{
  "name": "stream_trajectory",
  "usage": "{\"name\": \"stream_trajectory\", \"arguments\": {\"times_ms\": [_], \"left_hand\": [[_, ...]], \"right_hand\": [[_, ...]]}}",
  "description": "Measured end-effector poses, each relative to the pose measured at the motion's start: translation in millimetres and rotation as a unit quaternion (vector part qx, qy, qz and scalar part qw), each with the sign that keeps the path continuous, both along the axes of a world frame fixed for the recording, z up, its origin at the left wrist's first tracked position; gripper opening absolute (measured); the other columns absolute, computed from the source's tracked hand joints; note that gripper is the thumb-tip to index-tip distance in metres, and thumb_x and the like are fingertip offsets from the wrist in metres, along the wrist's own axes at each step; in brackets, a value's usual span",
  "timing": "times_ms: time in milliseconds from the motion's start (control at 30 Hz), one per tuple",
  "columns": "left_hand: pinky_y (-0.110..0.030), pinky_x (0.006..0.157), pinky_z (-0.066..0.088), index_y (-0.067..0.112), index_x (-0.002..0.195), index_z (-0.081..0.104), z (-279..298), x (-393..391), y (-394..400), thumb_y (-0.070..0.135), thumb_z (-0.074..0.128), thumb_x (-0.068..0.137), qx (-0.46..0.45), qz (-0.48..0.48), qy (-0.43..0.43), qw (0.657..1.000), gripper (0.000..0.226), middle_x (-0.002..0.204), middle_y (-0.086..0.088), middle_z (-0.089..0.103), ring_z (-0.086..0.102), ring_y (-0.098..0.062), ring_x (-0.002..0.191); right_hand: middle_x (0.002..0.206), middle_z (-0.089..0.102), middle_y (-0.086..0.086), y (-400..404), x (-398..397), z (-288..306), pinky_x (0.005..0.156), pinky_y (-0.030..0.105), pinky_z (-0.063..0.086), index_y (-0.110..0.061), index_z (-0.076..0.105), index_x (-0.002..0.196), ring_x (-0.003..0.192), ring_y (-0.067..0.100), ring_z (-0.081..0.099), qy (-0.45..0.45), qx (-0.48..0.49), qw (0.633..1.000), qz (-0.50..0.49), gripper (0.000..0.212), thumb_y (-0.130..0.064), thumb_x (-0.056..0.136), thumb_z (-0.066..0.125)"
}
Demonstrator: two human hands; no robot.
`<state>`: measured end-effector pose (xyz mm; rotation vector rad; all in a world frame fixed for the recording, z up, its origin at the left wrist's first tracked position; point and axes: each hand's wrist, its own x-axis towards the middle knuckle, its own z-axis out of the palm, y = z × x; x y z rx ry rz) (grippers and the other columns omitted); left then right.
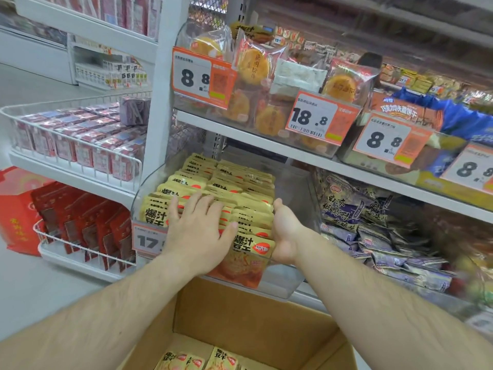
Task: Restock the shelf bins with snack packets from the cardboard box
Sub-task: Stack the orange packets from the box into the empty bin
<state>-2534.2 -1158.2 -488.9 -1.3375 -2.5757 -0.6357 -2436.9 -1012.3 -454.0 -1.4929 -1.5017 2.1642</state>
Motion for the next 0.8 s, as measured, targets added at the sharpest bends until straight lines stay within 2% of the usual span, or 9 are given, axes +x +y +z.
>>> {"name": "stream_trajectory", "arguments": {"times_ms": [67, 167, 300, 467, 533, 567, 667, 733, 800], "left_hand": [[-0.050, 0.119, -0.009, 0.026, 0.146, 0.041, 10, 3, 7, 0.064, 0.001, 0.083, 0.005, -0.014, 0.013, 1.000, 0.083, 0.158, 0.004, 0.032, 0.010, -0.018, 0.151], [-0.048, 0.120, -0.007, 0.025, 0.147, 0.039, 26, 0, 29, 0.060, 0.013, 0.094, 0.009, -0.035, -0.002, 0.999, 0.069, 0.160, 0.003, 0.029, 0.009, -0.019, 0.151], [-0.049, 0.122, -0.005, 0.025, 0.154, 0.027, 34, -10, 56, 0.059, 0.020, 0.099, -0.073, -0.066, -0.040, 0.994, 0.065, 0.165, 0.002, 0.015, 0.000, -0.019, 0.153], [-0.053, 0.121, -0.008, 0.029, 0.158, 0.010, 32, -11, 65, 0.071, 0.015, 0.094, -0.177, -0.096, -0.044, 0.978, 0.077, 0.167, 0.004, -0.001, -0.007, -0.018, 0.153], [-0.054, 0.121, -0.009, 0.030, 0.159, 0.007, 31, -9, 66, 0.074, 0.014, 0.092, -0.209, -0.101, -0.028, 0.972, 0.081, 0.167, 0.003, -0.006, -0.009, -0.019, 0.153], [-0.054, 0.121, -0.010, 0.030, 0.159, 0.006, 30, -10, 66, 0.075, 0.015, 0.091, -0.219, -0.100, -0.024, 0.970, 0.082, 0.166, 0.003, -0.008, -0.010, -0.019, 0.153], [-0.054, 0.120, -0.011, 0.031, 0.159, 0.003, 29, -12, 67, 0.077, 0.016, 0.090, -0.237, -0.103, -0.021, 0.966, 0.084, 0.166, 0.003, -0.012, -0.013, -0.020, 0.152], [-0.055, 0.120, -0.011, 0.031, 0.159, 0.002, 28, -13, 68, 0.078, 0.017, 0.089, -0.242, -0.105, -0.021, 0.964, 0.085, 0.165, 0.003, -0.013, -0.014, -0.020, 0.152], [-0.055, 0.120, -0.012, 0.032, 0.159, 0.002, 28, -13, 68, 0.078, 0.017, 0.089, -0.244, -0.105, -0.023, 0.964, 0.085, 0.165, 0.004, -0.014, -0.014, -0.020, 0.152]], "right_hand": [[0.114, 0.071, 0.017, 4, -3, -1, 0.096, 0.049, 0.047, -0.015, 0.067, 0.123, 0.107, 0.035, 0.067, -0.028, 0.016, 0.999, -0.011, 0.096, -0.083, 0.086, 0.010], [0.146, 0.051, 0.012, 19, -14, -7, 0.112, 0.046, 0.033, -0.015, 0.047, 0.144, 0.131, 0.029, 0.052, -0.026, 0.038, 0.996, -0.071, 0.106, -0.088, 0.076, 0.012], [0.115, 0.069, 0.023, 26, -15, -9, 0.089, 0.047, 0.052, -0.007, 0.066, 0.119, 0.104, 0.037, 0.067, 0.020, 0.028, 0.999, -0.036, 0.101, -0.084, 0.084, 0.011], [0.136, 0.060, 0.011, 48, -26, -16, 0.112, 0.047, 0.034, -0.013, 0.051, 0.141, 0.126, 0.028, 0.055, -0.007, 0.022, 0.997, -0.076, 0.103, -0.084, 0.076, 0.016], [0.116, 0.071, 0.012, 52, -33, -14, 0.106, 0.047, 0.041, -0.016, 0.068, 0.125, 0.109, 0.030, 0.065, 0.015, 0.016, 1.000, -0.018, 0.085, -0.075, 0.083, 0.023], [0.115, 0.072, 0.011, 53, -37, -11, 0.109, 0.050, 0.037, -0.018, 0.072, 0.118, 0.110, 0.031, 0.065, 0.007, 0.028, 1.000, 0.009, 0.077, -0.071, 0.082, 0.028], [0.144, 0.052, 0.011, 62, -42, 0, 0.119, 0.053, 0.015, -0.013, 0.060, 0.132, 0.137, 0.030, 0.044, -0.061, 0.058, 0.996, -0.036, 0.072, -0.057, 0.086, 0.027], [0.150, 0.045, 0.011, 72, -49, 6, 0.117, 0.045, 0.027, -0.007, 0.046, 0.144, 0.137, 0.026, 0.044, -0.040, 0.086, 0.991, -0.096, 0.070, -0.054, 0.096, 0.026], [0.135, 0.061, 0.011, 77, -59, 7, 0.107, 0.045, 0.044, -0.010, 0.058, 0.137, 0.123, 0.027, 0.060, 0.000, 0.056, 0.996, -0.072, 0.076, -0.064, 0.092, 0.029]]}}
